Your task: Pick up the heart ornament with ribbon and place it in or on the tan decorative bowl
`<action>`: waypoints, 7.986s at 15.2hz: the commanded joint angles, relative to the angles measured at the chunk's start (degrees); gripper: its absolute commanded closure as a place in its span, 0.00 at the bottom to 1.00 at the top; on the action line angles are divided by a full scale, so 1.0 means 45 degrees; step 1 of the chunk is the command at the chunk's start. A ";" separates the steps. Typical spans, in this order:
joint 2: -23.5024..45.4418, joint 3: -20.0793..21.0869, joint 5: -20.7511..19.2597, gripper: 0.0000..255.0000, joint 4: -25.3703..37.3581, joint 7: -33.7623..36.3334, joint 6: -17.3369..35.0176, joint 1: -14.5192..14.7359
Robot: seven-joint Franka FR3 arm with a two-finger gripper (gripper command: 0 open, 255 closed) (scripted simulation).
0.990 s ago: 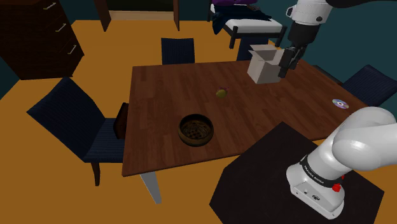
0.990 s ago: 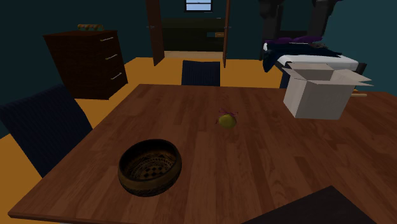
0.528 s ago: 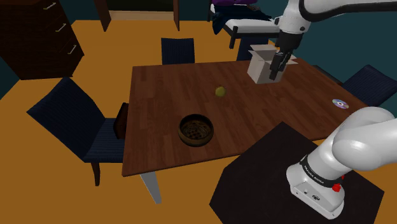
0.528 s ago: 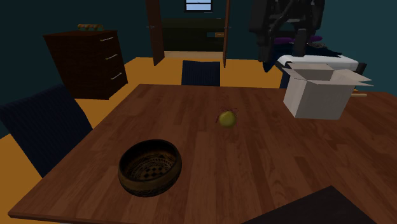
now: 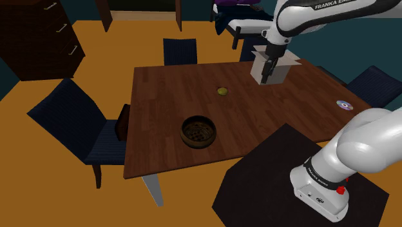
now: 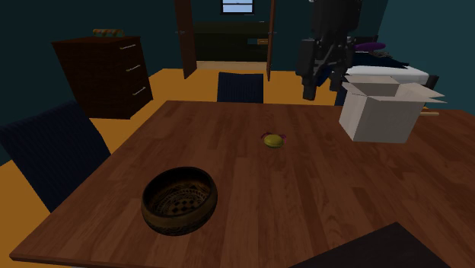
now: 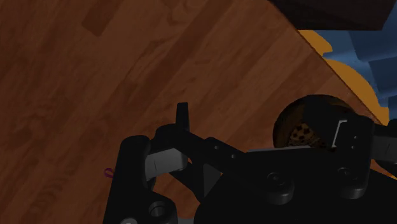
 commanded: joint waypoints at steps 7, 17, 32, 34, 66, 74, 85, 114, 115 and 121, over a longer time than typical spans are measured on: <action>0.4020 -0.0820 0.0752 0.00 0.1683 -0.2662 0.2296 0.0211; 0.9272 -0.0579 0.2440 0.00 0.5479 -0.5875 0.3534 -0.0348; 1.5382 0.0502 0.3184 0.00 1.1711 -0.7955 0.3363 -0.1414; 1.5582 0.0532 0.3216 0.00 1.1689 -0.7973 0.3585 -0.1429; 2.0212 -0.0704 0.4119 0.00 1.9044 -0.1606 0.2538 -0.1386; 2.1036 -0.0637 0.4140 0.00 1.9792 -0.1554 0.2636 -0.1532; 2.1033 -0.0638 0.4140 1.00 1.9789 -0.1555 0.2635 -0.1533; 1.7852 -0.0998 0.3887 1.00 1.8455 -0.1663 0.0753 -0.1194; 1.7772 -0.1009 0.3875 1.00 1.8485 -0.1660 0.0644 -0.1192; 1.7413 -0.1065 0.3812 1.00 1.8771 -0.1638 0.0006 -0.1203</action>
